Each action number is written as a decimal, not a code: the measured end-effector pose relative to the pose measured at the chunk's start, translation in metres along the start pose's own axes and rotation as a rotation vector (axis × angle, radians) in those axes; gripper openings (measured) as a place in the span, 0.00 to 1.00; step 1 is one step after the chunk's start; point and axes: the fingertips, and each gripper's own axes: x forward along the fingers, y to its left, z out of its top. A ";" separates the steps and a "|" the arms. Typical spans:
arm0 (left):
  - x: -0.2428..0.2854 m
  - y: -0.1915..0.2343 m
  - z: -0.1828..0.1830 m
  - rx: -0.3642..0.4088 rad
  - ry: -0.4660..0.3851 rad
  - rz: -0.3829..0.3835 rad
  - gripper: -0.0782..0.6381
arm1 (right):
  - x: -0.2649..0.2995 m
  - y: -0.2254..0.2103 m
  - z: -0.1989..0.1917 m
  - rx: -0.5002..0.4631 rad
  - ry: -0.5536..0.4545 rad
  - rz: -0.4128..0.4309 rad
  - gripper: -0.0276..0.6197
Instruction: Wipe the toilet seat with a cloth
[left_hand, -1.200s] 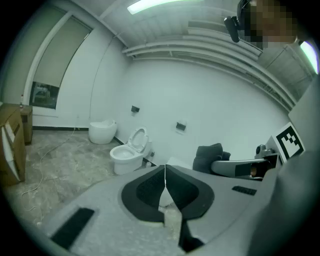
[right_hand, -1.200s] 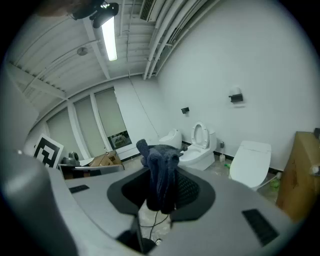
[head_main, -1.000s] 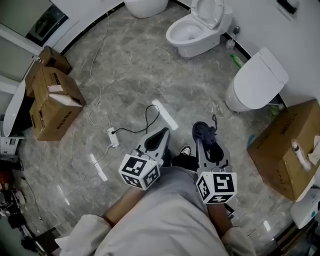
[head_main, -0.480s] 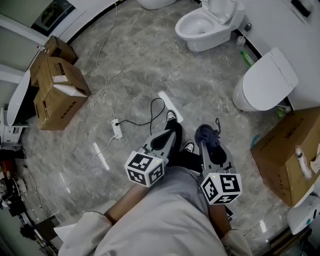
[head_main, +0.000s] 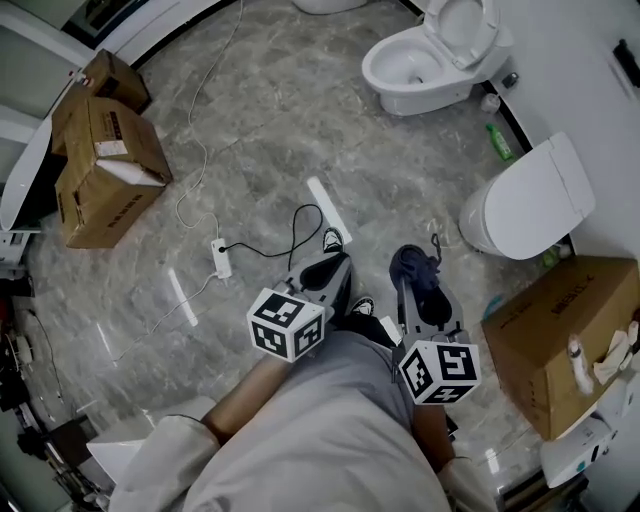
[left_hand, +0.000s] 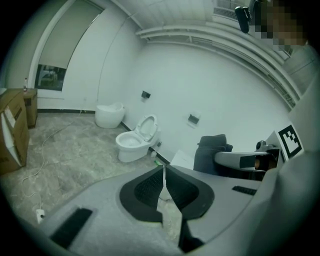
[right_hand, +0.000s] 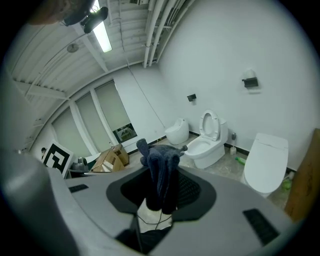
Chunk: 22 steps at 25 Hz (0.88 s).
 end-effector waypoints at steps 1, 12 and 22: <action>0.005 0.007 0.009 -0.008 -0.004 -0.001 0.12 | 0.011 0.001 0.008 -0.006 0.003 0.006 0.22; 0.049 0.079 0.103 -0.118 -0.022 -0.132 0.12 | 0.130 0.030 0.081 -0.023 0.035 0.047 0.22; 0.077 0.145 0.182 -0.018 -0.063 -0.137 0.12 | 0.218 0.053 0.137 -0.054 0.032 0.066 0.22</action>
